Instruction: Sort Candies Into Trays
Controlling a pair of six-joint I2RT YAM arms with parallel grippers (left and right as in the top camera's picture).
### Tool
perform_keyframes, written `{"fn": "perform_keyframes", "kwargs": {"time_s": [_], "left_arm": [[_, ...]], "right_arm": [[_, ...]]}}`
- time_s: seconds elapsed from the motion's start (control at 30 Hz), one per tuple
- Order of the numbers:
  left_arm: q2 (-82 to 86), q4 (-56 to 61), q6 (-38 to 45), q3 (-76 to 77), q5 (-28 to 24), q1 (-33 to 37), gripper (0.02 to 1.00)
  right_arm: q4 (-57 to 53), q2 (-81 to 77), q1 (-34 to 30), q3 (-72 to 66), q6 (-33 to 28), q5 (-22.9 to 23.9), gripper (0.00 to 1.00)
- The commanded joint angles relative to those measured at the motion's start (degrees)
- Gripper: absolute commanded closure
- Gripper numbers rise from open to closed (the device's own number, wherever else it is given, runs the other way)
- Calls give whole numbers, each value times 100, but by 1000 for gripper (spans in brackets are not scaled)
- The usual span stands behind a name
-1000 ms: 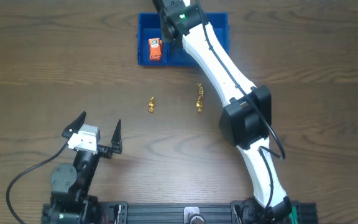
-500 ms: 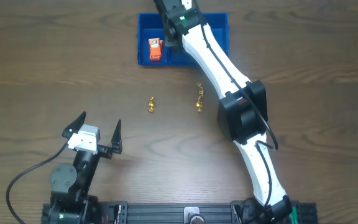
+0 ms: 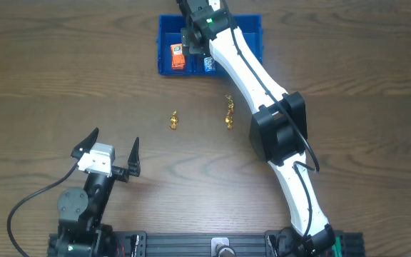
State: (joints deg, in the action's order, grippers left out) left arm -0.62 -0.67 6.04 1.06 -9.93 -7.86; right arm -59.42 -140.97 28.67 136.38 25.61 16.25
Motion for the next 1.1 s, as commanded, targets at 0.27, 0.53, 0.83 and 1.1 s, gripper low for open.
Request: {"fn": "perform_keyframes", "kwargs": {"time_s": [0.27,0.53,0.83,1.1], "left_arm": [[31,-278,33,-79,-57,35,23],[31,-278,33,-79,-57,35,23],[31,-278,33,-79,-57,35,25],[31,-278,33,-79,-57,35,23]], "right_arm": [[-428,55,57,313,157,15,3],[-1547,310,592,590,483,-216,1],[-2485,304,1364,417,767,-1211,1],[-2542,229,1716,37,1237,-1300,3]]}}
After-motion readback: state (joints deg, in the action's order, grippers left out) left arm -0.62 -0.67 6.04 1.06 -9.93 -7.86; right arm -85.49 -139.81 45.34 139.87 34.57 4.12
